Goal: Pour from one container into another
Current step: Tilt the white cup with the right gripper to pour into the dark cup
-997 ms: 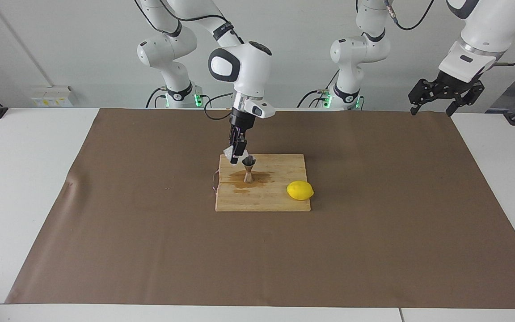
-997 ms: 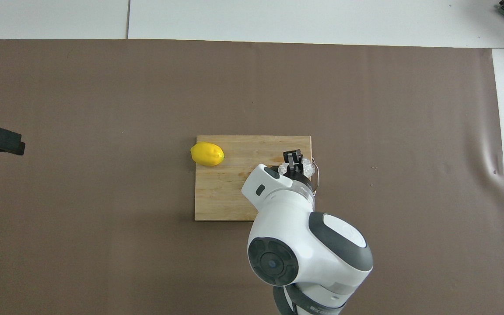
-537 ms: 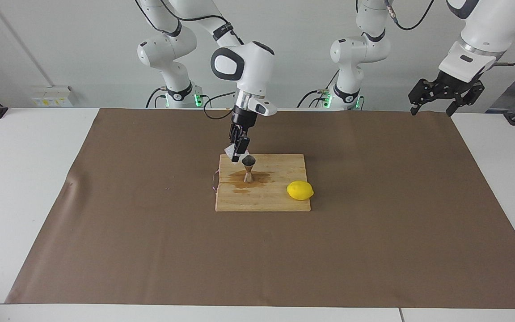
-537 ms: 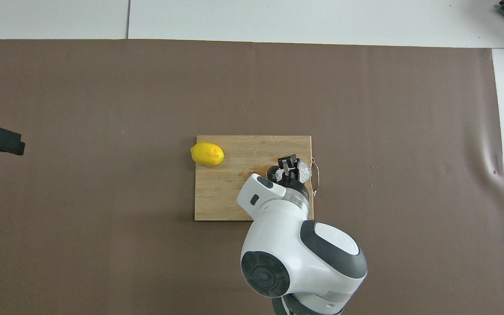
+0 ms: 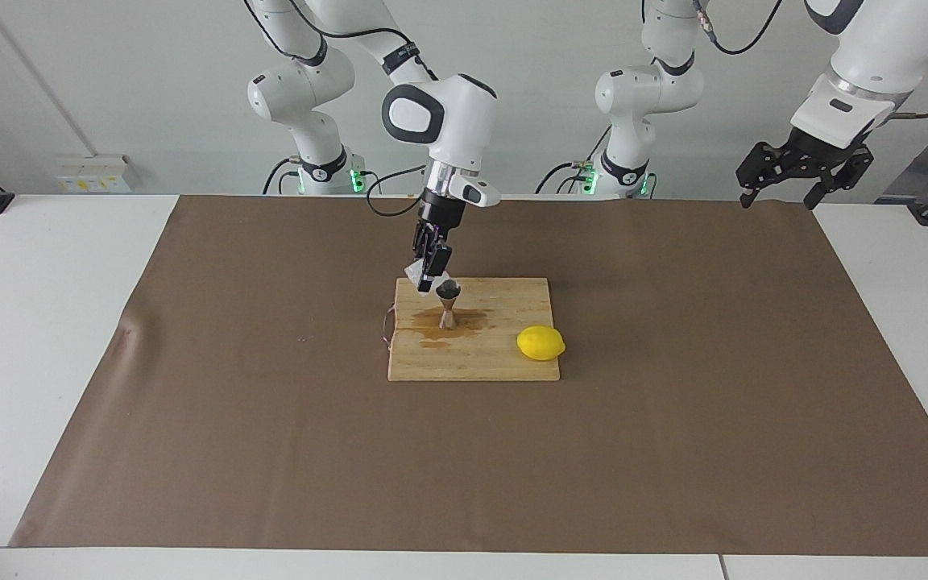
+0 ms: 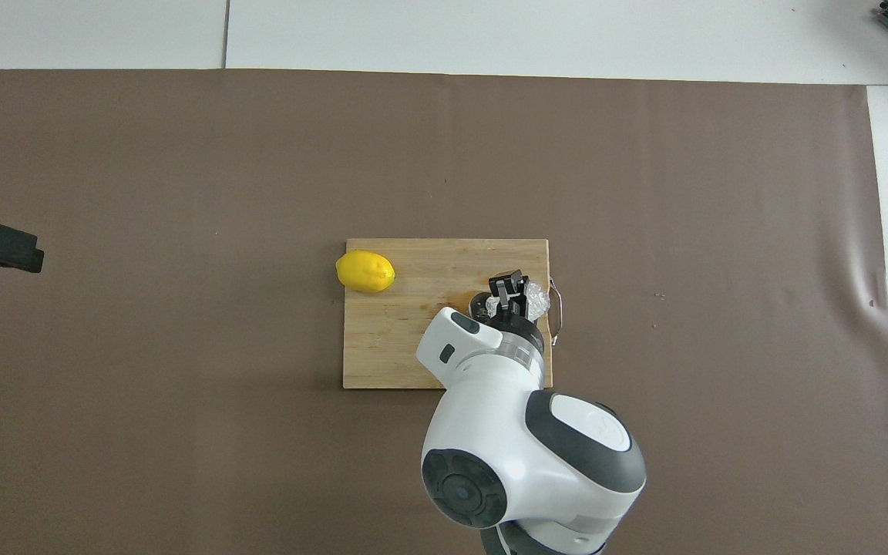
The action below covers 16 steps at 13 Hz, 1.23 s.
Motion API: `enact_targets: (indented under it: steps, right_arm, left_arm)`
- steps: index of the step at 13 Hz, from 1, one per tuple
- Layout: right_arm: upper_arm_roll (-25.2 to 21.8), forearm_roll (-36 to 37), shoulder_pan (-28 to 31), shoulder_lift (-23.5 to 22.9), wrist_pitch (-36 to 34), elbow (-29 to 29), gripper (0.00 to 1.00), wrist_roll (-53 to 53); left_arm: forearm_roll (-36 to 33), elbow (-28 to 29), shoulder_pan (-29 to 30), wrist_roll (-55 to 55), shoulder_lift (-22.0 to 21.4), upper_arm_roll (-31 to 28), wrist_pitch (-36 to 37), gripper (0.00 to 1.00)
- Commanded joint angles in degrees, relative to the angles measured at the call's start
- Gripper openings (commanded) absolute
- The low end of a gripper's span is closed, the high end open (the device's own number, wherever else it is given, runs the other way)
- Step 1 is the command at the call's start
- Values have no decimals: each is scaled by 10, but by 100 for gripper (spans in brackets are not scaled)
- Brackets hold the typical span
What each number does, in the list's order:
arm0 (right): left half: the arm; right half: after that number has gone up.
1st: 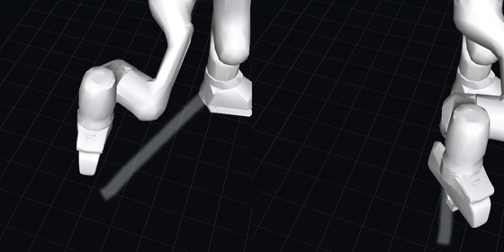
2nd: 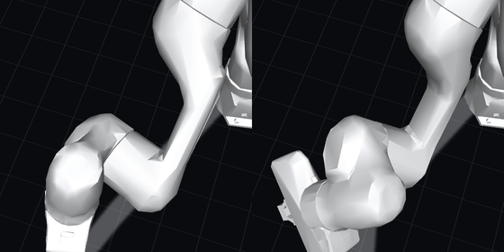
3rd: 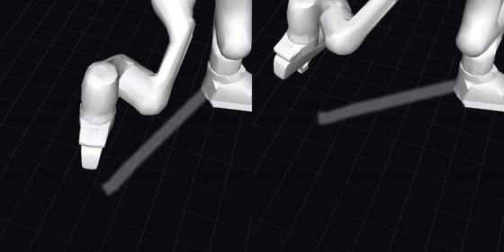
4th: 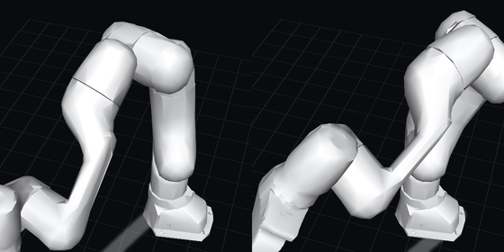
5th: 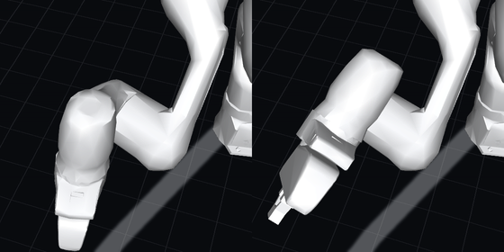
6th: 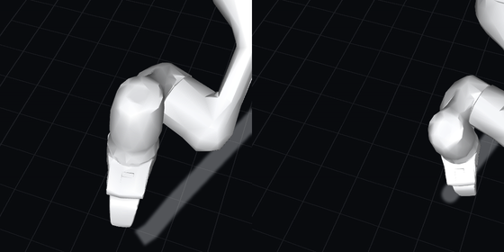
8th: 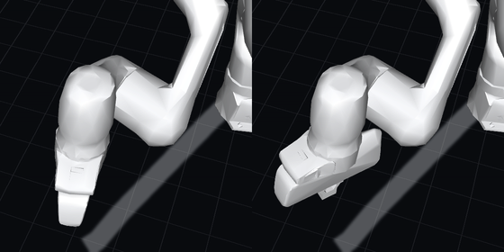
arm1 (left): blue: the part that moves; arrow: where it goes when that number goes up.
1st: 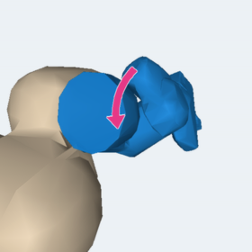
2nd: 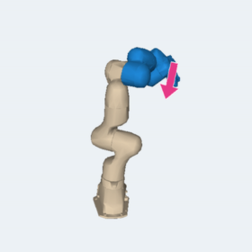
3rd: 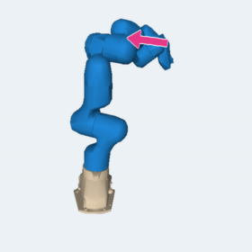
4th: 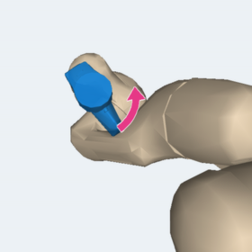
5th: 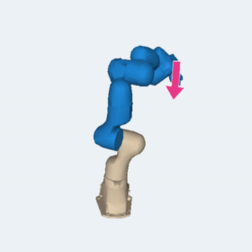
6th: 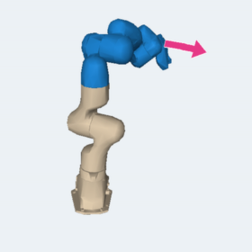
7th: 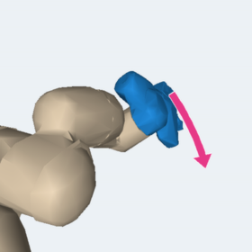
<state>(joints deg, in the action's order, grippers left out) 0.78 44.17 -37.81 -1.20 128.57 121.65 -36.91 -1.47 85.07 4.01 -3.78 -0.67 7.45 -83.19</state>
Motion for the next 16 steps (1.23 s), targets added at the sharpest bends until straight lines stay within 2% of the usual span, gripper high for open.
enact_targets:
  steps: [1, 6, 12, 16]
  right_arm:
    - [8, 16, 6, 12, 6, 11, 3, 19]
    - [8, -43, 7, -2, -2, -24, 3, 25]
    - [7, -115, 20, -1, 2, -32, 3, 7]
    - [7, -177, 50, -2, 10, -32, 3, -30]
  left_arm:
    - [2, 1, 4, -3, -4, 1, -5, 100]
    - [10, 1, 7, -7, -4, -2, -4, 100]
    - [4, 1, 1, -4, 1, 0, -4, 100]
    - [6, 1, 3, -2, 0, 0, -4, 100]
